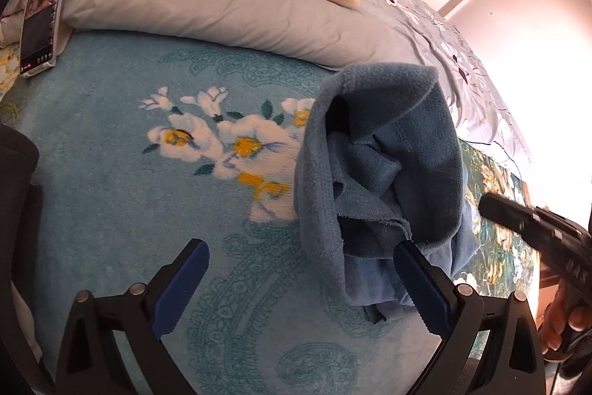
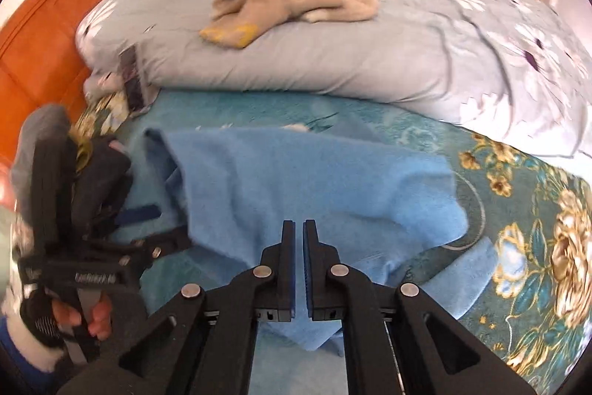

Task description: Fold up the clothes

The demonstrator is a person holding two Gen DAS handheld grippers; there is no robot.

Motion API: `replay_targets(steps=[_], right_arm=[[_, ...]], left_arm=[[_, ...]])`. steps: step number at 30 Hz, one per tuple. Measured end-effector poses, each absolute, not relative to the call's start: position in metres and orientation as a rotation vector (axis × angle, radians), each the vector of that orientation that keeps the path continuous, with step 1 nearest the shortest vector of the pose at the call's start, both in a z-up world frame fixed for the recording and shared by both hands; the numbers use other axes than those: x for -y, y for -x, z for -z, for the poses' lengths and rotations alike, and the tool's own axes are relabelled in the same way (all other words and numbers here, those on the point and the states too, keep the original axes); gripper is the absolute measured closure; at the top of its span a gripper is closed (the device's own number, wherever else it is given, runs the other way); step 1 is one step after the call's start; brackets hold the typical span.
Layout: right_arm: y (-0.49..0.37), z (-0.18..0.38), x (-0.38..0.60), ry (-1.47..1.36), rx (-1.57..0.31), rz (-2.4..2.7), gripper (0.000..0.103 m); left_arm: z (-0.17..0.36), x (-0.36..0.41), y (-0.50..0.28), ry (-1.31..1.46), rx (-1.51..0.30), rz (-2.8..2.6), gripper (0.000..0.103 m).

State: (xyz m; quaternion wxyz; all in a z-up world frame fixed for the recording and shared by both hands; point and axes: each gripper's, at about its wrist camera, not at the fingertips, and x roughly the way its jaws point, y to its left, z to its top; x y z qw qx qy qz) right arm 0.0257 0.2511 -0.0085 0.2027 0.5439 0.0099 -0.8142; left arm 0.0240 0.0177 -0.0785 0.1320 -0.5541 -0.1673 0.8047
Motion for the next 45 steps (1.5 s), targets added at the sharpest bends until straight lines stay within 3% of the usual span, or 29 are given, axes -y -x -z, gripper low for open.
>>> replay_targets(steps=[3,5,7,15,17,18,19,20,21,23,27,28,29,36,45], right_arm=[[-0.037,0.021,-0.239,-1.540,-0.043,2.229,0.097],[-0.043,0.032,-0.231,-1.562,-0.031,2.200,0.089],[-0.047,0.041,-0.225,-1.571,-0.025,2.190,0.071],[-0.039,0.062,-0.208,-1.628,-0.034,2.214,0.070],[-0.037,0.066,-0.207,-1.645,-0.033,2.227,0.070],[-0.035,0.066,-0.207,-1.650,-0.028,2.233,0.075],[-0.034,0.066,-0.209,-1.653,-0.020,2.243,0.091],[-0.032,0.065,-0.212,-1.654,-0.011,2.257,0.097],[-0.030,0.062,-0.215,-1.651,-0.005,2.273,0.097],[-0.027,0.053,-0.221,-1.636,-0.017,2.305,0.098],[-0.022,0.031,-0.237,-1.590,-0.058,2.381,0.098],[-0.020,0.026,-0.243,-1.581,-0.055,2.398,0.098],[-0.018,0.021,-0.249,-1.572,-0.051,2.419,0.098],[-0.016,-0.020,-0.288,-1.500,-0.031,2.572,0.099],[-0.025,-0.120,-0.340,-1.234,0.099,2.816,0.100]], left_arm=[[0.082,-0.013,-0.026,1.611,0.527,-2.323,0.002],[0.086,-0.012,-0.027,1.623,0.550,-2.301,0.002],[0.089,-0.012,-0.028,1.637,0.560,-2.281,0.002],[0.094,-0.006,-0.029,1.656,0.569,-2.289,0.003],[0.095,-0.005,-0.030,1.670,0.563,-2.284,0.012],[0.096,-0.004,-0.029,1.679,0.568,-2.279,0.015],[0.097,-0.004,-0.029,1.686,0.579,-2.272,0.022],[0.098,-0.003,-0.028,1.694,0.591,-2.264,0.029],[0.098,-0.003,-0.028,1.699,0.602,-2.254,0.033],[0.098,-0.005,-0.027,1.704,0.616,-2.237,0.054],[0.094,-0.014,-0.027,1.705,0.594,-2.230,0.080],[0.092,-0.016,-0.028,1.702,0.588,-2.232,0.092],[0.090,-0.018,-0.029,1.699,0.582,-2.236,0.097],[0.042,-0.030,-0.042,1.569,0.449,-2.327,0.100],[-0.076,-0.058,-0.026,1.196,0.241,-2.459,0.100]])
